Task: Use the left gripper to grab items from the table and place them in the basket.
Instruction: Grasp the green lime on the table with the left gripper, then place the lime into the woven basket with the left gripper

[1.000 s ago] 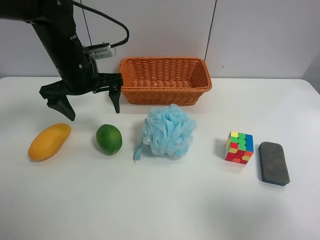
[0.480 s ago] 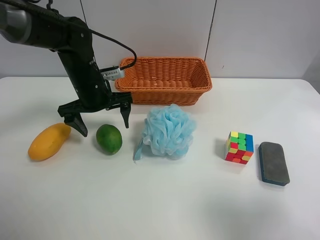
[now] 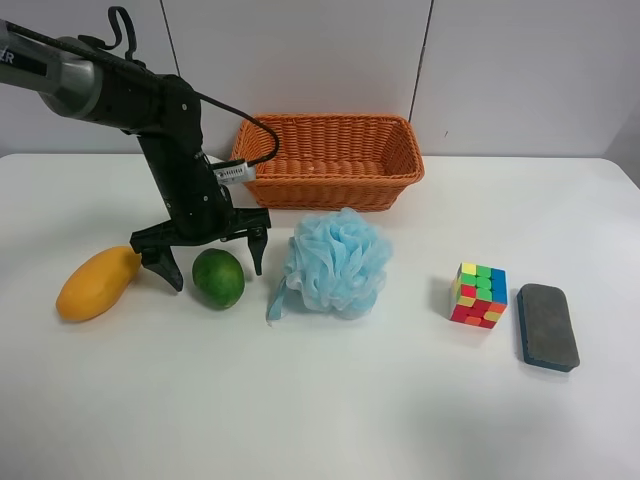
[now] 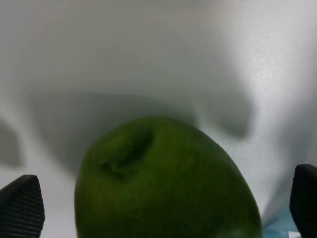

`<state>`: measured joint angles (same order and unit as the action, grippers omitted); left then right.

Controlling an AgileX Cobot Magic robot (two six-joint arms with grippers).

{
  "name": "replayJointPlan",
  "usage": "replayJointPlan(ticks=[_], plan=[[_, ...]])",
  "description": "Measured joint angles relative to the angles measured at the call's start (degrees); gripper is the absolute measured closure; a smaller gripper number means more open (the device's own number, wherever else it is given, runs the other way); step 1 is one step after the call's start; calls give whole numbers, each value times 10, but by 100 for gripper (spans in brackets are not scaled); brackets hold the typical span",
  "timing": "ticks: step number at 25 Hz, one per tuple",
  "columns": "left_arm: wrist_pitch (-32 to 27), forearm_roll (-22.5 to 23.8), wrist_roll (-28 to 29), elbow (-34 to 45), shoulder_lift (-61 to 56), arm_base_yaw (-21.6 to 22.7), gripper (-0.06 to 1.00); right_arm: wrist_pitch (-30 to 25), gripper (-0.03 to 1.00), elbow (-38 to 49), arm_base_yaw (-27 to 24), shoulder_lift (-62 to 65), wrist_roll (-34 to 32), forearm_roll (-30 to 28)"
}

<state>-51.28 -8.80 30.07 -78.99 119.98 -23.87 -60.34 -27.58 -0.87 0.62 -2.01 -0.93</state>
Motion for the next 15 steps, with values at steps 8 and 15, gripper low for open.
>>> replayJointPlan(ticks=[8, 15], plan=[[-5, 24, -1, 0, 2, 0, 31, 0, -3, 0, 0, 0, 0, 0], [-13, 25, -1, 0, 2, 0, 31, 0, -3, 0, 0, 0, 0, 0]])
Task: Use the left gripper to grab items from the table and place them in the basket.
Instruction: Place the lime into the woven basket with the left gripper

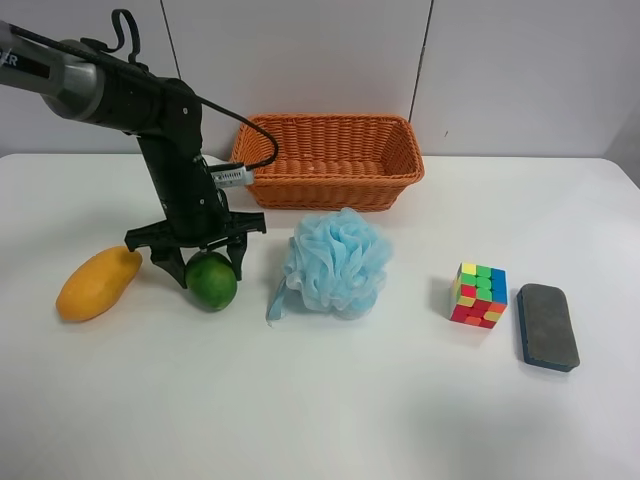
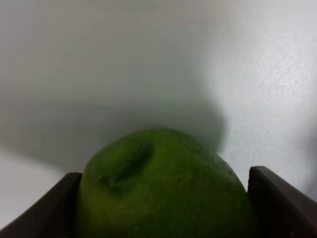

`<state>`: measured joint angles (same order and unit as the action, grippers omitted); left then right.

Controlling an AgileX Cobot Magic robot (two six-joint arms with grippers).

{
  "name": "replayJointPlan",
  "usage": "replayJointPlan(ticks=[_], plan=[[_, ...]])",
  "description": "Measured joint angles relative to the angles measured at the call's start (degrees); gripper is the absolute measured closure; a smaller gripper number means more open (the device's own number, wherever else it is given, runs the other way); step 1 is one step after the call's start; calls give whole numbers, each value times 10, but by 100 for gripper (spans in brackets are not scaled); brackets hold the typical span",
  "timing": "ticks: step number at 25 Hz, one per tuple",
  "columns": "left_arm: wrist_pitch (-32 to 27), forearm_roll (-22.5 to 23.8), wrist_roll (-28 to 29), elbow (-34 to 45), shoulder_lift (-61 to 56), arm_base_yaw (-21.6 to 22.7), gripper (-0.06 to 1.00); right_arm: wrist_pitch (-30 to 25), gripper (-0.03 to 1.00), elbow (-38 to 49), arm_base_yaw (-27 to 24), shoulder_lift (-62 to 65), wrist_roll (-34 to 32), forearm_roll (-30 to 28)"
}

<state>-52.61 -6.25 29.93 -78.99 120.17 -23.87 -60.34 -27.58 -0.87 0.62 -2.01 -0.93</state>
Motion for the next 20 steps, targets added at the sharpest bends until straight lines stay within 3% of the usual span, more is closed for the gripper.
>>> replayJointPlan(ticks=[14, 20], plan=[[-14, 9, 0, -3, -160, 0, 31, 0, -3, 0, 0, 0, 0, 0], [-36, 9, -9, -82, -167, 0, 31, 0, -3, 0, 0, 0, 0, 0]])
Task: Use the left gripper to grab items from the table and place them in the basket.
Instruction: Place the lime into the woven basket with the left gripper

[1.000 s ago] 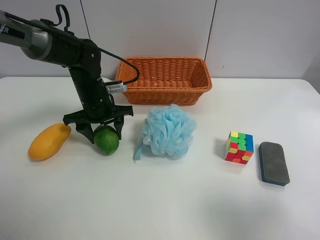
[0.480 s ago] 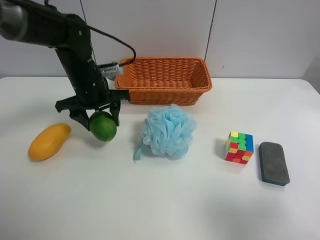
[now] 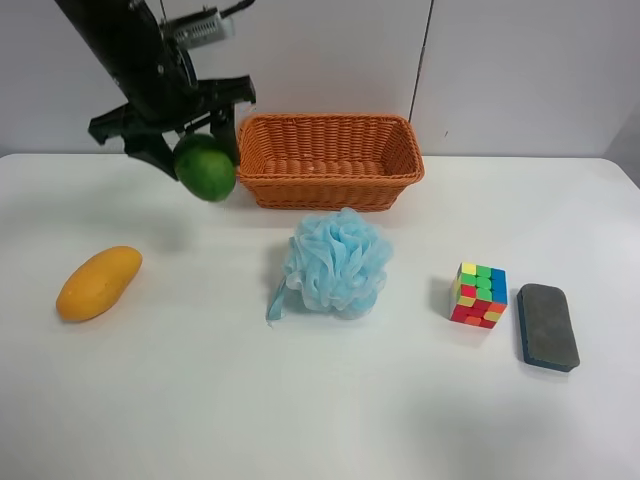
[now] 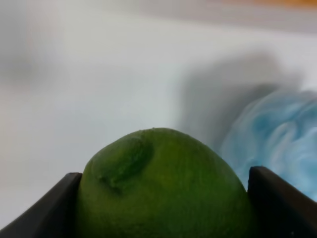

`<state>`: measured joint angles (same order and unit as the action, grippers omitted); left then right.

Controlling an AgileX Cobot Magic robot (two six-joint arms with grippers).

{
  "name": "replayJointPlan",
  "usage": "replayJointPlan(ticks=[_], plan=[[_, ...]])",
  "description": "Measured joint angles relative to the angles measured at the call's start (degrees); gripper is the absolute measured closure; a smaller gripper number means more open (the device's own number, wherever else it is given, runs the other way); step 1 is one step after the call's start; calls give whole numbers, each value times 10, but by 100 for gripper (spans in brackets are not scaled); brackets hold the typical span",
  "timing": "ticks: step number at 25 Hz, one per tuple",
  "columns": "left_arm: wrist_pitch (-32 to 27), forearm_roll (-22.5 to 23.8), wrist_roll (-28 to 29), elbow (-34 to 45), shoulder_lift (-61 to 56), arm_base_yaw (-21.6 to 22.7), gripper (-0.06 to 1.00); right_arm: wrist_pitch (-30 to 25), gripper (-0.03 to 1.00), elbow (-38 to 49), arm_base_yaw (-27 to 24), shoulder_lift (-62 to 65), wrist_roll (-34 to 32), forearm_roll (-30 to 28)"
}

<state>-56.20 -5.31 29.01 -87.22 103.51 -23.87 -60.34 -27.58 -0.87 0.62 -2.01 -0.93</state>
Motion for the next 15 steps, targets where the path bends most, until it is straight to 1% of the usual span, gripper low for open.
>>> replayJointPlan(ticks=[6, 9, 10, 11, 15], plan=[[-3, 1, -56, -143, 53, 0, 31, 0, -3, 0, 0, 0, 0, 0], [2, -3, -103, -211, 98, 0, 31, 0, -3, 0, 0, 0, 0, 0], [17, -14, -139, -248, 129, 0, 31, 0, -3, 0, 0, 0, 0, 0], [25, -22, -159, -264, 145, 0, 31, 0, -3, 0, 0, 0, 0, 0], [73, -60, -237, -304, 199, 0, 31, 0, -3, 0, 0, 0, 0, 0]])
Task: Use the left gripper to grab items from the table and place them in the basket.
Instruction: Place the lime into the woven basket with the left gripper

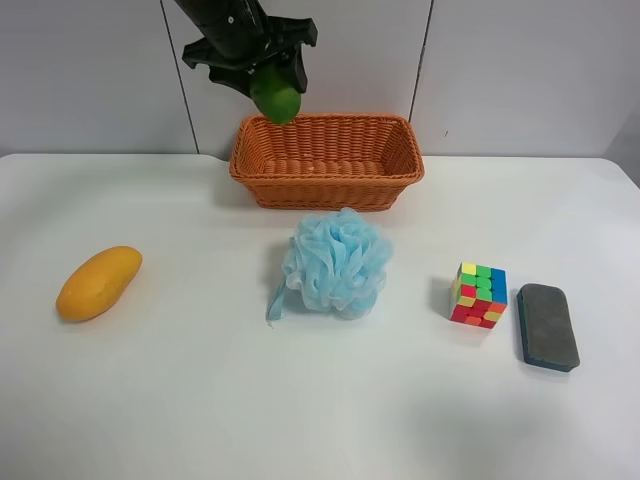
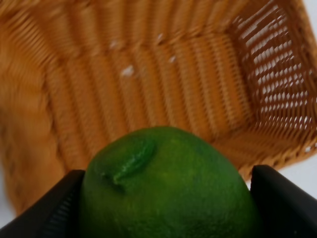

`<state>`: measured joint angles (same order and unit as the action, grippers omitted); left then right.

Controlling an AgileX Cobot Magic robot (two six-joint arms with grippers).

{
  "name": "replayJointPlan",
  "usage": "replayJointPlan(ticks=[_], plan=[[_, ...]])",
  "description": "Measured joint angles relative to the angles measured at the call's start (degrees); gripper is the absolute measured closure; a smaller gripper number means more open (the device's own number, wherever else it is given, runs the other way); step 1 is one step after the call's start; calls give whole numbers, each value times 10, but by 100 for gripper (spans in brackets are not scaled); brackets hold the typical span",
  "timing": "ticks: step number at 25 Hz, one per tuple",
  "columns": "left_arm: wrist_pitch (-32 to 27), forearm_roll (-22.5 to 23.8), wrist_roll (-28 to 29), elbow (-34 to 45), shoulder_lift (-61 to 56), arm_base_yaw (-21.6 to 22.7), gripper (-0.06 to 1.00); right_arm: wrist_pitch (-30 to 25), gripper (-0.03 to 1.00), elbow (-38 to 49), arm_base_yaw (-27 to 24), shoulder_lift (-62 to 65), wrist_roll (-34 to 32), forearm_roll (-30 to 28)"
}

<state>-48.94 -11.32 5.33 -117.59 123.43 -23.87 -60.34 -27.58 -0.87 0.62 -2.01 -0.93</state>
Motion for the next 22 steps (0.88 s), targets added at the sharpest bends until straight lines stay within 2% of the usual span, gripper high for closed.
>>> replayJointPlan(ticks=[2, 3, 7, 11, 22], plan=[[31, -17, -35, -2, 19, 0, 31, 0, -3, 0, 0, 0, 0, 0], [31, -17, -35, -2, 19, 0, 31, 0, -3, 0, 0, 0, 0, 0], [96, -49, -124, -2, 69, 0, 31, 0, -3, 0, 0, 0, 0, 0], [132, -57, -168, -2, 99, 0, 31, 0, -3, 0, 0, 0, 0, 0], [139, -58, -179, -2, 138, 0, 30, 0, -3, 0, 0, 0, 0, 0]])
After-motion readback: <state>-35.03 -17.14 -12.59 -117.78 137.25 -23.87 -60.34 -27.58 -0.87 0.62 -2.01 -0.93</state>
